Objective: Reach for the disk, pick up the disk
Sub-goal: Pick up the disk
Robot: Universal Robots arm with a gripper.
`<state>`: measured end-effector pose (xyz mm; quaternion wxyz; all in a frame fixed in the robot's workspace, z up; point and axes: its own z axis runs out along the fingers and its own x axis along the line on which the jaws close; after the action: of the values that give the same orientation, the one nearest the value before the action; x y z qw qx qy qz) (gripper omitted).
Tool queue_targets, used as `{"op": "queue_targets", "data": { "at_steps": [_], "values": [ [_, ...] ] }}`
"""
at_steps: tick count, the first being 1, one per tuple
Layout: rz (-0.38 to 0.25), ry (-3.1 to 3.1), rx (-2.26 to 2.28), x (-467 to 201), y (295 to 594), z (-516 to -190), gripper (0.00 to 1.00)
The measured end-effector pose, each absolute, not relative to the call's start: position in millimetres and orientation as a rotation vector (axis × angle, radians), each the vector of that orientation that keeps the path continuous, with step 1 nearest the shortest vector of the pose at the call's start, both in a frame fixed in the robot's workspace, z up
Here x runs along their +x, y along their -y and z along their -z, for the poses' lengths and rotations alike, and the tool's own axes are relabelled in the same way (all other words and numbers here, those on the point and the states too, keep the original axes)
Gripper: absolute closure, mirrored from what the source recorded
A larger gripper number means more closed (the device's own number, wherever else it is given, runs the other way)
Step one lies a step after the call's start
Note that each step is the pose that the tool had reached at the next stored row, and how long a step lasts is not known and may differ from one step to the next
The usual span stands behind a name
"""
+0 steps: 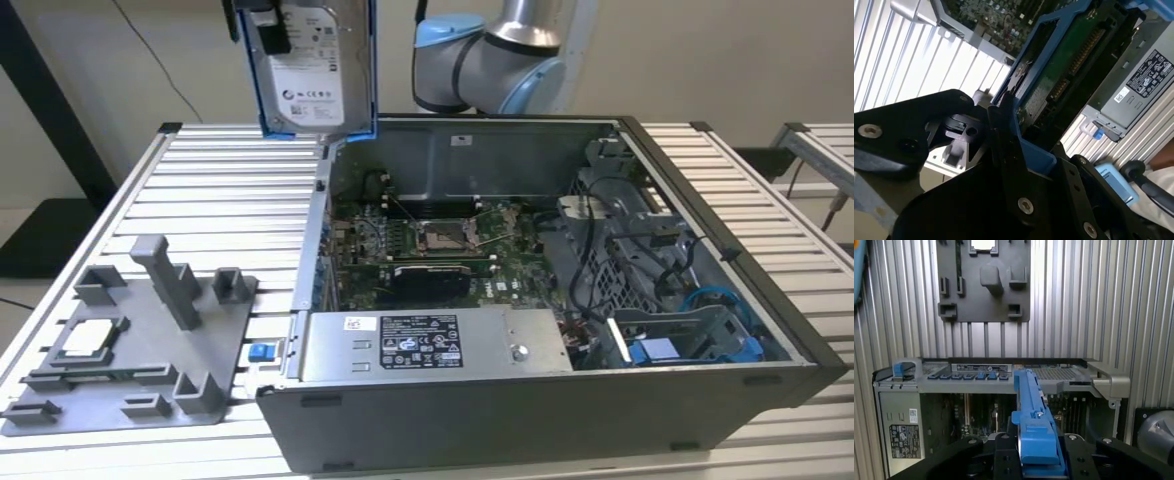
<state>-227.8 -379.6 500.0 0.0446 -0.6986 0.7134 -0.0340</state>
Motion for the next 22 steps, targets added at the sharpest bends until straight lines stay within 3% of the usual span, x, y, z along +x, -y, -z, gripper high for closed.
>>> {"op": "queue_targets", "data": {
  "at_steps": [22],
  "values": [
    [0.093,-2.155,-2.15,-139,380,-506,1.0]
  ]
}}
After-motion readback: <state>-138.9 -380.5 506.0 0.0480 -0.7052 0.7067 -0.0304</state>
